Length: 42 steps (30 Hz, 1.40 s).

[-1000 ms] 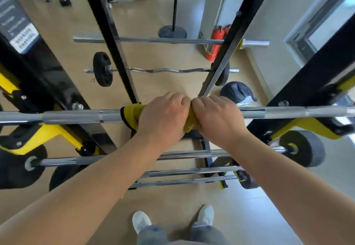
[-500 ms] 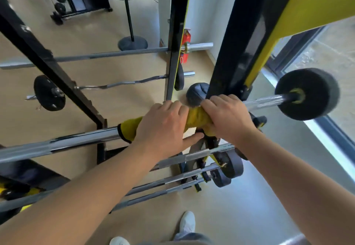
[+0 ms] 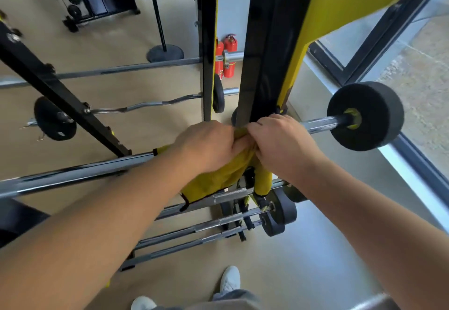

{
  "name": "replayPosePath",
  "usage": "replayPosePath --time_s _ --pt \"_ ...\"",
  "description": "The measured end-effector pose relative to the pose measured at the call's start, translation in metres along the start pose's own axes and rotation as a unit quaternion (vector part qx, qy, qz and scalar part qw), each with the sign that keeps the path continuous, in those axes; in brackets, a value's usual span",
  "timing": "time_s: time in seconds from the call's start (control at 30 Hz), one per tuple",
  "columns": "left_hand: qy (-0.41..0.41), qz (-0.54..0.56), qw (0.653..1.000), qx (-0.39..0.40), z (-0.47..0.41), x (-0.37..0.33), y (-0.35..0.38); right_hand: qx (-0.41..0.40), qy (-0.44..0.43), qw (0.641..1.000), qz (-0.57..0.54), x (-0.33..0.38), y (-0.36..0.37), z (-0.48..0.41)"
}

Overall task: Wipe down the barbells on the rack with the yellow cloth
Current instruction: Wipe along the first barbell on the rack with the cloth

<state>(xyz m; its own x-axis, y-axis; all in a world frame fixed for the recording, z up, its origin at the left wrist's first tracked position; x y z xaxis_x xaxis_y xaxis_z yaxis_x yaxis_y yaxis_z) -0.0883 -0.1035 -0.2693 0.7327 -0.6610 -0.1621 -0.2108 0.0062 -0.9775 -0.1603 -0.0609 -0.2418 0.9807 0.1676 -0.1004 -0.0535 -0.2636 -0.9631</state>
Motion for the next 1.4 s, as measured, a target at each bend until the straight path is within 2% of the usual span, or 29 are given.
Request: replayPosePath --time_s 0.07,0.13,0.23,0.33,0.47,0.57,0.63,0.8,0.93,1.03,1.1,1.2,1.27,1.33,1.4 --pt "0.021 -0.128 0.984 -0.121 0.024 -0.009 -0.012 0.026 -0.012 1.0 0.0 -0.001 0.0 -0.004" --pt "0.041 -0.189 0.968 -0.162 0.047 -0.019 -0.006 0.032 -0.015 0.999 0.005 -0.005 0.0 -0.003" --pt "0.021 -0.207 0.968 -0.139 0.038 -0.011 -0.005 0.013 -0.045 0.999 0.025 0.003 0.0 -0.001" --pt "0.038 -0.232 0.968 -0.088 0.02 -0.011 -0.005 0.029 -0.051 0.998 0.008 0.016 0.007 -0.005" --pt "0.041 -0.133 0.99 -0.022 0.01 -0.003 -0.003 0.067 -0.02 0.996 -0.055 0.016 0.02 -0.017" --pt "0.033 -0.05 0.998 0.029 0.006 0.003 0.003 0.076 -0.028 0.996 -0.037 0.018 0.029 -0.019" --pt "0.031 -0.057 0.998 0.005 0.009 0.005 0.0 0.064 -0.033 0.997 -0.028 0.021 0.029 -0.018" --pt "0.067 -0.147 0.979 -0.127 0.035 -0.007 -0.016 0.009 0.011 1.0 -0.017 0.03 0.022 -0.007" --pt "0.083 -0.177 0.972 -0.134 0.052 -0.002 -0.024 -0.038 0.03 0.999 -0.007 0.046 0.016 -0.002" --pt "0.108 -0.179 0.969 -0.13 0.055 0.001 -0.026 -0.026 0.026 0.999 -0.011 0.051 0.015 -0.005" --pt "0.097 -0.146 0.98 -0.095 0.049 0.01 -0.024 -0.015 0.007 1.0 -0.015 0.056 0.015 -0.009" --pt "0.047 -0.014 0.997 0.059 0.039 0.034 -0.007 -0.007 -0.019 0.999 -0.031 0.066 0.017 -0.018" --pt "0.01 0.076 0.987 0.144 0.038 0.049 0.002 -0.007 -0.038 0.999 -0.033 0.075 0.02 -0.026" --pt "-0.011 0.101 0.982 0.16 0.04 0.059 0.004 -0.015 -0.064 0.997 -0.037 0.084 0.022 -0.033" --pt "-0.009 0.054 0.991 0.121 0.044 0.064 0.0 0.006 -0.076 0.997 -0.033 0.086 0.023 -0.039"
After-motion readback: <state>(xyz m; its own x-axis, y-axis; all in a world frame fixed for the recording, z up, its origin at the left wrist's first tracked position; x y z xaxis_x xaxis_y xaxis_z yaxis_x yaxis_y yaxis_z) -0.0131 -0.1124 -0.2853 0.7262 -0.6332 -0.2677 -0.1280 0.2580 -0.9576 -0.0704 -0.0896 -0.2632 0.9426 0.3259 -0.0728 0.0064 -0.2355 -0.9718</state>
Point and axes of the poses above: each hand's wrist, its own z-axis away from the middle knuckle, its own y-axis out of the palm, x = y × z, the point moved 10 cm from there along -z, towards the middle knuckle, and after that the axes turned 9 degrees about -x, right-handed, at the moved point
